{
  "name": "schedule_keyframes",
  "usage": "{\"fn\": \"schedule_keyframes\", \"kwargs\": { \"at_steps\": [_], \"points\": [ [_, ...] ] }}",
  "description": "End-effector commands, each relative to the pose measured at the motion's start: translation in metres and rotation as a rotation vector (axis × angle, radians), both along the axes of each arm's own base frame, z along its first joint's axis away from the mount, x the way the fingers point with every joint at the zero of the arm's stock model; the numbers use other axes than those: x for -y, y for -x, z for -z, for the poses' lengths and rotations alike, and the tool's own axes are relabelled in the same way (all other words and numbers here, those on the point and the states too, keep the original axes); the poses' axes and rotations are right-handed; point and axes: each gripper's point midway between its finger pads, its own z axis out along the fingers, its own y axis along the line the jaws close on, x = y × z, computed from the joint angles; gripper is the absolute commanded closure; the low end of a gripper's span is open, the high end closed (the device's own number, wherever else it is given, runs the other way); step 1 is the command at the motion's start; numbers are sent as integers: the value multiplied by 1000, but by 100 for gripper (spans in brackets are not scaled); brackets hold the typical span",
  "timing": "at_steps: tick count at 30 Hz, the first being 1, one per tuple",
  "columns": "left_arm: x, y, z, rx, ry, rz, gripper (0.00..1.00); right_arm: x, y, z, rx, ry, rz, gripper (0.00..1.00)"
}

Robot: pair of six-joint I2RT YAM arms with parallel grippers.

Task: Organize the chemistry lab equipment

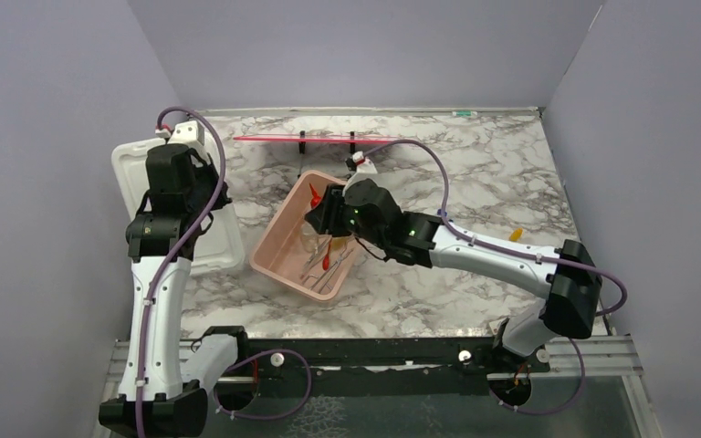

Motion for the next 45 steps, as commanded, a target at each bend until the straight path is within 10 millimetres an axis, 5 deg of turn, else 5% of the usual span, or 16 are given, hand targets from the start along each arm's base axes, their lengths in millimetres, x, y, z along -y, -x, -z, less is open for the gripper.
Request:
{"fn": "schedule_keyframes", "kwargs": {
  "at_steps": [1,6,21,26,36,45],
  "points": [
    [40,11,-19,16,110,191,100,25,-10,-40,88,0,93,56],
    [57,11,-21,-13,184,256,100,57,-23,-40,71,32,199,56],
    [128,7,20,-156,343,397,100,153,-53,-20,9,43,432,56],
    [146,8,35,-176,349,370,100,165,-50,-5,-19,47,455,56],
    [196,9,66,-221,204,360,100,155,-41,41,-129,66,415,56],
    [250,19,78,-248,85,454,100,172,-42,50,-140,77,470,56]
  ]
}}
